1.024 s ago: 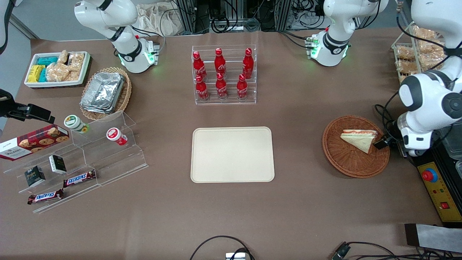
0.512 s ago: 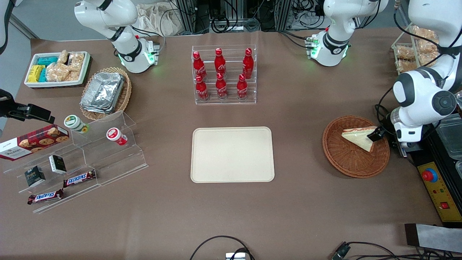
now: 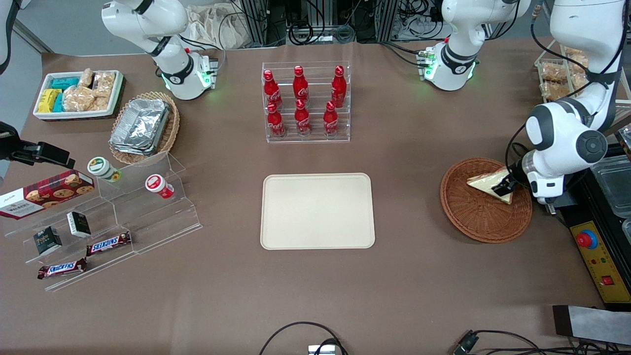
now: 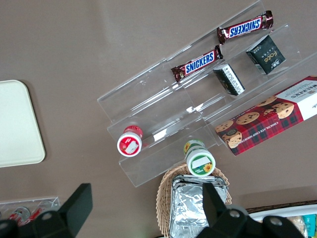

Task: Place sandwich from basket to tray
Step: 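Lower the left gripper onto the sandwich and close it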

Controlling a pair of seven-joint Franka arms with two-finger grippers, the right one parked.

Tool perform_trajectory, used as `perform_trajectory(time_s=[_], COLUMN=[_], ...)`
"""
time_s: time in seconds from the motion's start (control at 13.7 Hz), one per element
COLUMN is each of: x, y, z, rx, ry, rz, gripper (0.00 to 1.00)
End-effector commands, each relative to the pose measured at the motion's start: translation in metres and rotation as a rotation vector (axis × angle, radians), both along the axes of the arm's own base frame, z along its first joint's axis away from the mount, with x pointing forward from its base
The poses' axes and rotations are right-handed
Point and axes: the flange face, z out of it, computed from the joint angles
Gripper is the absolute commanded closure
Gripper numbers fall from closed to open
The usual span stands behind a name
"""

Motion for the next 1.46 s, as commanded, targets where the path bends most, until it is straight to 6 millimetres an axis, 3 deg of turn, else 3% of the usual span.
perform_trajectory(time_s=[0.0, 0.07, 0.29, 0.37, 0.73, 1.17, 1.39], x=[0.013, 0.022, 0.058, 0.068, 0.081, 0.067, 0.045], y=[-0.004, -0.003, -0.038, -0.042, -0.041, -0.035, -0.023], z=[-0.003, -0.001, -0.001, 0.004, 0.041, 0.067, 0.052], rx=[0.006, 0.010, 0.030, 0.033, 0.101, 0.132, 0.133], ry=[-0.023, -0.035, -0.054, -0.052, 0.066, 0.100, 0.133], rz=[0.007, 0.013, 0.038, 0.046, -0.013, -0.022, -0.006], gripper=[0.00, 0.00, 0.00, 0.00, 0.00, 0.00, 0.00])
